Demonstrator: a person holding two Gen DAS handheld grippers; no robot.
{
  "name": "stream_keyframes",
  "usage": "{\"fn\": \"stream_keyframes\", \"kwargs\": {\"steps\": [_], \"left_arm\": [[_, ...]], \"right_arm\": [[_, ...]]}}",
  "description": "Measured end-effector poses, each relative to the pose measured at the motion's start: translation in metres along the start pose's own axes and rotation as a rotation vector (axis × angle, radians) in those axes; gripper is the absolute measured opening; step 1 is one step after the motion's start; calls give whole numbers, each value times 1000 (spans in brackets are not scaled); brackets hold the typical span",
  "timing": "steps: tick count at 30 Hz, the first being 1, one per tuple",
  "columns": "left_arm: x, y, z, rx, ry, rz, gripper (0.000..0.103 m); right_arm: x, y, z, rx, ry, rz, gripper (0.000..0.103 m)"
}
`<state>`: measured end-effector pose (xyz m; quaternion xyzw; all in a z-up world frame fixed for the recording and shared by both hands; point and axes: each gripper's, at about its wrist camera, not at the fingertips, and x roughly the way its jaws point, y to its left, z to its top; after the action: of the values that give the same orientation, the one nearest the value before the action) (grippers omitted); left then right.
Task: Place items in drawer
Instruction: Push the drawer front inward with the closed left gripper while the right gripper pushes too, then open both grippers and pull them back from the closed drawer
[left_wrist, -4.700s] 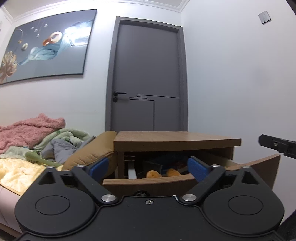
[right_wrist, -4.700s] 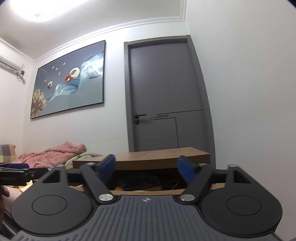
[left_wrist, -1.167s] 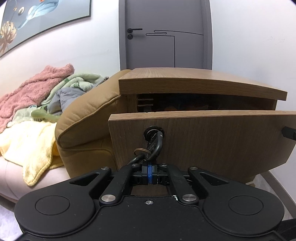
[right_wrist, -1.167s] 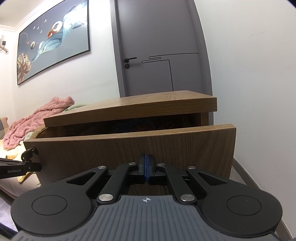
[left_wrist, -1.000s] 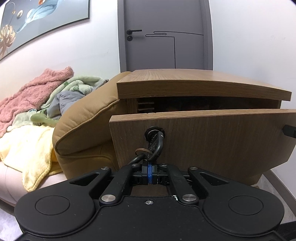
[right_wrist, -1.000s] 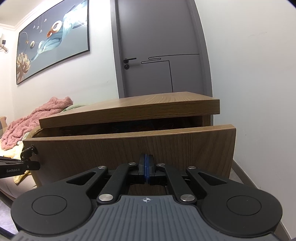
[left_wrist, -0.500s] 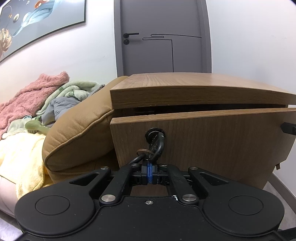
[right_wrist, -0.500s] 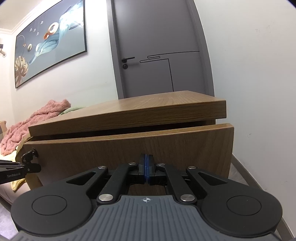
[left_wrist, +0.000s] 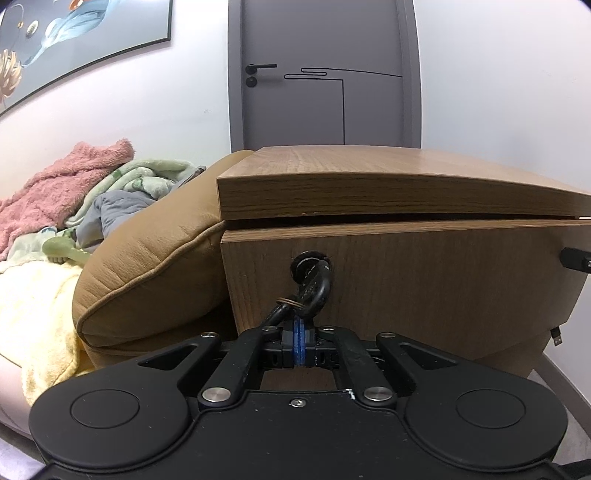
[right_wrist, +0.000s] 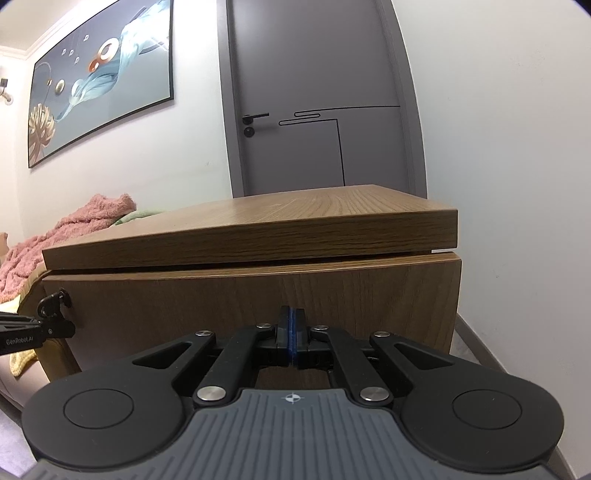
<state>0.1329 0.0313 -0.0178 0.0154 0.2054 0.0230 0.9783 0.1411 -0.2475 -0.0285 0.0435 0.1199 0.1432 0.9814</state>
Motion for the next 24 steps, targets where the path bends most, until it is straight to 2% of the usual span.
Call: {"fn": "stream_keyframes", "kwargs": {"steps": [5,8,10,13,14,15,16,18,21,24], "left_arm": [[-13,3,1,-44,-7,-23,4],[-26,6,1,-92,-12,-36,4],[-34,5,0,-86,-22,-34,4],[-44,5,-2,-81,-40,-28,8],[-48,6,-3,-80,-50,-21,14],[-52,5,-4,-72,-65,-13,18],[-55,5,-5,-64,-79,-4,24],[-63,4,-5,-54,-107,8,25],[-71,3,-7,-39,-133,8,32],[-77,3,-9,-46,-142,2,44]], "right_arm": [[-2,4,4,18,26,10,1],[-11,9,5,5,4,10,1],[-17,13,6,3,-5,6,2],[-23,14,6,9,1,4,3],[-25,15,6,13,5,5,5],[-27,15,5,18,7,7,13],[-29,14,4,23,10,8,29],[-34,14,4,37,3,14,49],[-43,14,2,40,-20,14,49],[-50,15,2,38,-38,4,49]]}}
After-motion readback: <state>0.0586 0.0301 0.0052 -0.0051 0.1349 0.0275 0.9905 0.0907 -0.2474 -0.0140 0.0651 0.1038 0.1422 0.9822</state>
